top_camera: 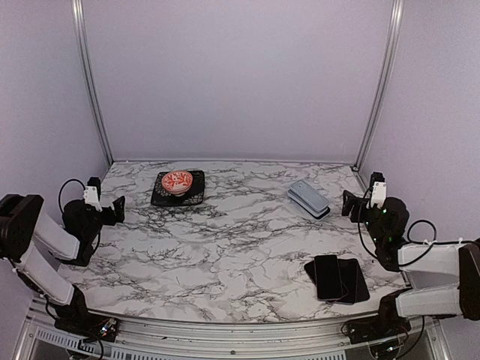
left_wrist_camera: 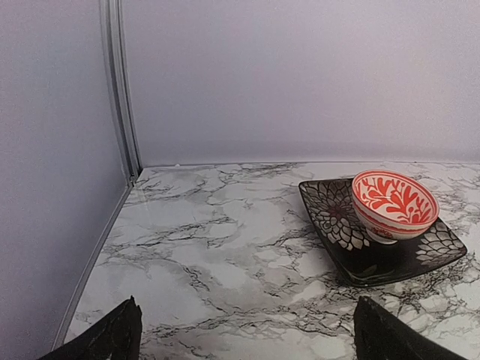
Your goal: Put the phone into the phone case
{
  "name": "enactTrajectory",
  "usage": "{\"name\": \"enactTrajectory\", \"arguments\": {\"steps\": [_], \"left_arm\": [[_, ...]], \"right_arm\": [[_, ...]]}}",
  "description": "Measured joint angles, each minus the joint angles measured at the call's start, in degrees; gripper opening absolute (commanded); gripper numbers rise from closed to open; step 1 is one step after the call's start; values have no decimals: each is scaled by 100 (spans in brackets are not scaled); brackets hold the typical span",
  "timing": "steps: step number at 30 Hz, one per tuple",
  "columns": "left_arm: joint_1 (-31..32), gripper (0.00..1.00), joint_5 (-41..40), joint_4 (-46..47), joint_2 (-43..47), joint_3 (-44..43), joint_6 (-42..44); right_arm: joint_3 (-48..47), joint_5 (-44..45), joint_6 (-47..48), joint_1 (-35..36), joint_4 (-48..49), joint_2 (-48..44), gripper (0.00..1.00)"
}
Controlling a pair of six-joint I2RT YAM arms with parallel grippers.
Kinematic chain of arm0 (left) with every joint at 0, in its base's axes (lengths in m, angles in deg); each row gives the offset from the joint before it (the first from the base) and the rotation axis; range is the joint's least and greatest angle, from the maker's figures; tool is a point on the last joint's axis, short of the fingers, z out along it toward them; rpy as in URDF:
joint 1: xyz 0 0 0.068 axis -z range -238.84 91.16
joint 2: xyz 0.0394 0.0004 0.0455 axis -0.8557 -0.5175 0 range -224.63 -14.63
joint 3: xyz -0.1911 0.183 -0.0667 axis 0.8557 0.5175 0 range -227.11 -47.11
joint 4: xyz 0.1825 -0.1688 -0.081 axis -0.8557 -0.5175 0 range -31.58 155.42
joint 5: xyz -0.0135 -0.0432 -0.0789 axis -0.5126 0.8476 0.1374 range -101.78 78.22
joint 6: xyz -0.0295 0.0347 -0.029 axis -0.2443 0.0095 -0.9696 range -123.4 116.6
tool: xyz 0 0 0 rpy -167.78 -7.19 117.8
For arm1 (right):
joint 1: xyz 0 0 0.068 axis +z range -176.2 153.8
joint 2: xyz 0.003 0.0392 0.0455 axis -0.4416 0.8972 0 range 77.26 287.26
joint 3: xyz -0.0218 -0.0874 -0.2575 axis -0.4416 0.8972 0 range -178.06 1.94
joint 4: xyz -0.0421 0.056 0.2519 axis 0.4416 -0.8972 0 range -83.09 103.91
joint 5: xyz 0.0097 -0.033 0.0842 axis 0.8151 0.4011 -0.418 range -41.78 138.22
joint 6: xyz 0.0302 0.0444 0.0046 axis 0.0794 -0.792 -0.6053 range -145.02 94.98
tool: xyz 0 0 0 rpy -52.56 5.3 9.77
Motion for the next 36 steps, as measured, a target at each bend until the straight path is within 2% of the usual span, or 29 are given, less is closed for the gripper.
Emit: {"name": "enactTrajectory", "arguments": {"steps": [6,13,16,20,22,24,28,33,36], "left_arm": [[0,99,-772,-476,175,-131,-295],[398,99,-2487,-1661,1497,-581,-743],[920,99,-3088,-2271,1926,-1078,-706],[2015,99,-3628,-3471,1978,-2518,-234],[2481,99,-3703,-3928,2055,-2938,37],[2889,99,-3630,-4374,2210,-3198,306],[3150,99,-2566,-5180,2699,-3401,378],[3169,99,-1176,-5604,2796,-3519,-345],[3421,99,-907,-6358,2358,-3923,-385]], "right_arm": [[-2,431,-223,-2,11,0,99],[-345,715,-455,-7,-422,-48,99],[-643,310,-428,-9,-743,-229,93],[-1322,-859,-337,-9,-1298,-356,80],[-1805,-1462,-310,-9,-1709,-275,76],[-2280,-1862,-315,-7,-2179,-157,73],[-3165,-2074,-420,17,-3451,188,74],[-3563,-1462,-518,455,-4763,564,85],[-3932,-1211,-492,767,-5464,1049,84]]}}
